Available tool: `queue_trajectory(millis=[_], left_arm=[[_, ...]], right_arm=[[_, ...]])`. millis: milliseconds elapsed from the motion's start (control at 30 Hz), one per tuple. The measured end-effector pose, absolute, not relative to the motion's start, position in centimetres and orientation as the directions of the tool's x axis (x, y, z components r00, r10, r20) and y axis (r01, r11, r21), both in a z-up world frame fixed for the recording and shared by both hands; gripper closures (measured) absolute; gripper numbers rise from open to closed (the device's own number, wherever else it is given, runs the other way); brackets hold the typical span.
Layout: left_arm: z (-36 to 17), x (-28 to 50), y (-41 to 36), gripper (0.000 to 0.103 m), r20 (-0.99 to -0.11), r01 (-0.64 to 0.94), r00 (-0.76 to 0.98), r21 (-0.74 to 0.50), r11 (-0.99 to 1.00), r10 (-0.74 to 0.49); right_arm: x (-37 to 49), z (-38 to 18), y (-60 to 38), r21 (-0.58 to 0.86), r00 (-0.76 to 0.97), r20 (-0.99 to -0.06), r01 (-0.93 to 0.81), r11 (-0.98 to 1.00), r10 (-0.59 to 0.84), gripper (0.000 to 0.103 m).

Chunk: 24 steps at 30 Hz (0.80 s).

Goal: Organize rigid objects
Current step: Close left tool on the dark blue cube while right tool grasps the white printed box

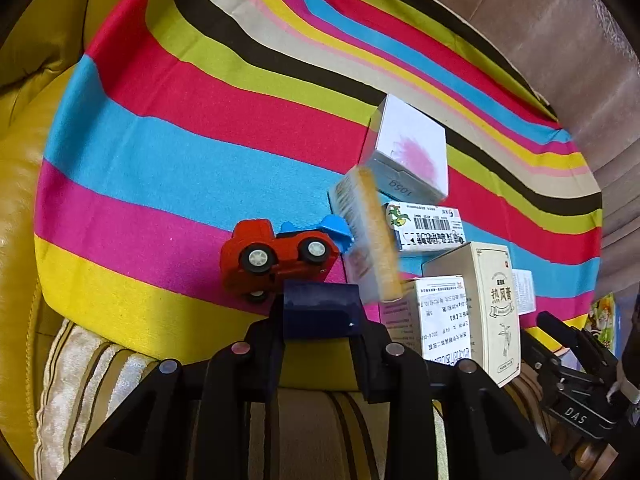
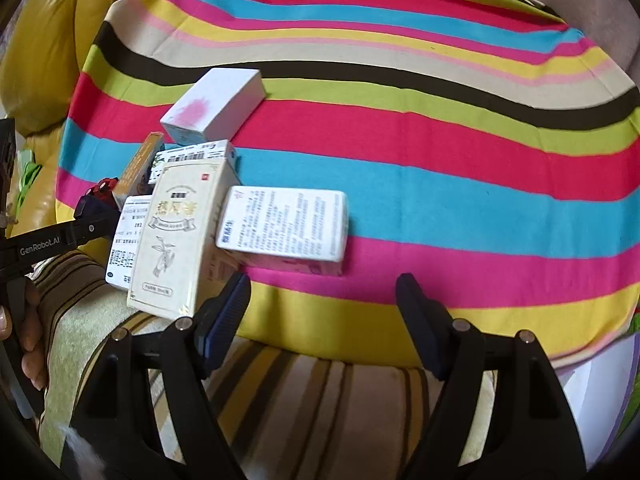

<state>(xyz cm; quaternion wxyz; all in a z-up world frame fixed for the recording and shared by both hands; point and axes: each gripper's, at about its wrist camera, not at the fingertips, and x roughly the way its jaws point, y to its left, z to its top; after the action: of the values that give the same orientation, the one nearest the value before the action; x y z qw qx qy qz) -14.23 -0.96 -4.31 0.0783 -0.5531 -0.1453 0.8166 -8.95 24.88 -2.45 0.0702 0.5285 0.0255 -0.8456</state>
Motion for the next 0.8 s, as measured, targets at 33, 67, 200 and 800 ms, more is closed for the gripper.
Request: queue_trajectory(millis=[33,67,200,800], left_arm=[[-4.3,-14.1,-1.1,0.073,-0.878,0.034,-0.377,-0.33,-0.943,0.294],[-4.4,-14.1,-1.1,0.073,-0.876,0.034,-0.378,-0.337,-0.941,0.3],[-4.4,-13.9,-1.4,0.073,-0.872,0.032,-0.379,-0.347,-0.937,0.31],[-4.2,-13.8,-1.6,0.073,-0.863,0.035,-0.385,-0.366,-0.93,0.326]], right_arm=[[-9.0,-2.5,24.7,0.029,-0.432,-0.897,0.152,-0.988,-0.093,0.024],[-9.0,-2.4,24.5,0.028,-0.435,-0.896,0.158,-0.987,-0.095,0.024],[-9.2,-2.4,23.9,0.024,-0.439,-0.893,0.176,-0.984,-0.1,0.023],[-11.4,-3.2,22.5,0.023,-0.419,-0.904,0.145,-0.989,-0.083,0.018]])
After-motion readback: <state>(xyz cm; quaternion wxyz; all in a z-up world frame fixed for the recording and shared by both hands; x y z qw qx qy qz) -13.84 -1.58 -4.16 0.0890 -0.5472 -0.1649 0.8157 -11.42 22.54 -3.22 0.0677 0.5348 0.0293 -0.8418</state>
